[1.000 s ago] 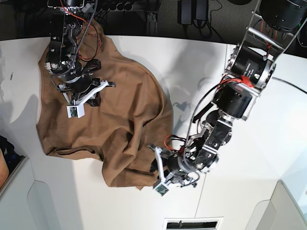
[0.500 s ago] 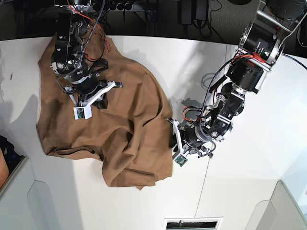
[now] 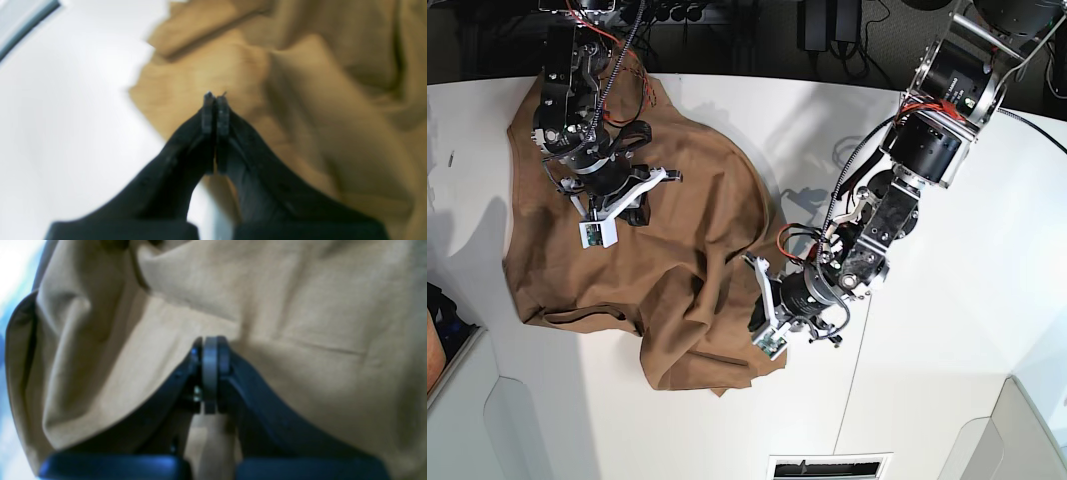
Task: Layout the t-shirt on the table in an organized manner, then fold the t-shirt properly
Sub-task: 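Pull the fabric outward with the left gripper to spread the shirt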
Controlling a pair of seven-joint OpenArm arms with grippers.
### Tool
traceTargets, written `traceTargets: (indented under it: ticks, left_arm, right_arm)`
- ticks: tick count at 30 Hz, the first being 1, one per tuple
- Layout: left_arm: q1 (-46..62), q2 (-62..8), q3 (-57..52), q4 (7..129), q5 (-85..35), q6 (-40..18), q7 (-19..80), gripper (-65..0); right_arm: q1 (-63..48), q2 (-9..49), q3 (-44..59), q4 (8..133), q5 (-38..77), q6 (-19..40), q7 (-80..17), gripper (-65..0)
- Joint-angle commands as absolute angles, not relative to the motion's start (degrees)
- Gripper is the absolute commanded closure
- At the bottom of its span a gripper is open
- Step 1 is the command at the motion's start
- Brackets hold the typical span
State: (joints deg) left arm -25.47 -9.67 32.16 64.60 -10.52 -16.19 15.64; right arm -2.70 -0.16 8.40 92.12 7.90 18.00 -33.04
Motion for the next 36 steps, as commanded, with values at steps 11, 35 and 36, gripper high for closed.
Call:
traceTargets:
  ticks: [11, 35, 36]
  left_arm:
    - [-26.5, -10.7, 31.8, 59.0, -8.3, -15.6, 14.5, 0.0]
    - [-14.4, -24.9, 30.5, 83.9, -8.8, -6.6, 22.1, -12.3]
    - [-14.4, -24.8, 30.0, 85.5, -8.8, -6.0, 22.4, -16.8]
  right_arm:
    - [-2.9, 0.0, 8.6, 93.0, 5.9, 17.8, -32.7, 0.0]
    - [-5.3, 1.1, 14.0, 93.0, 8.1, 16.8, -32.8, 0.0]
    - [-5.3, 1.1, 14.0, 93.0, 8.2, 16.8, -32.8, 0.0]
